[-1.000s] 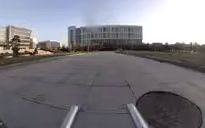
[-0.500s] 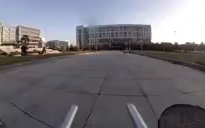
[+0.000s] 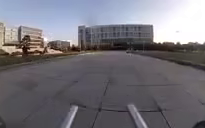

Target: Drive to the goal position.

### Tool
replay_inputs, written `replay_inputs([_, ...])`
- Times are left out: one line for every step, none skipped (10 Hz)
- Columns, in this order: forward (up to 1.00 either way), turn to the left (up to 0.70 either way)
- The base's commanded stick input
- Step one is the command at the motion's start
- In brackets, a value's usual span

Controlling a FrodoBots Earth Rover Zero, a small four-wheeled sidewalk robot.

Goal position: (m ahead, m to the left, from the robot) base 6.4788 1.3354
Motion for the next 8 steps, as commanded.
replay_inputs([0.7,-0.14])
replay_inputs([0.7,-0.14])
replay_inputs([0.7,-0.14])
replay_inputs([0.7,-0.14])
replay_inputs([0.7,-0.14])
replay_inputs([0.7,-0.14])
replay_inputs([0.7,-0.14])
replay_inputs([0.7,-0.14])
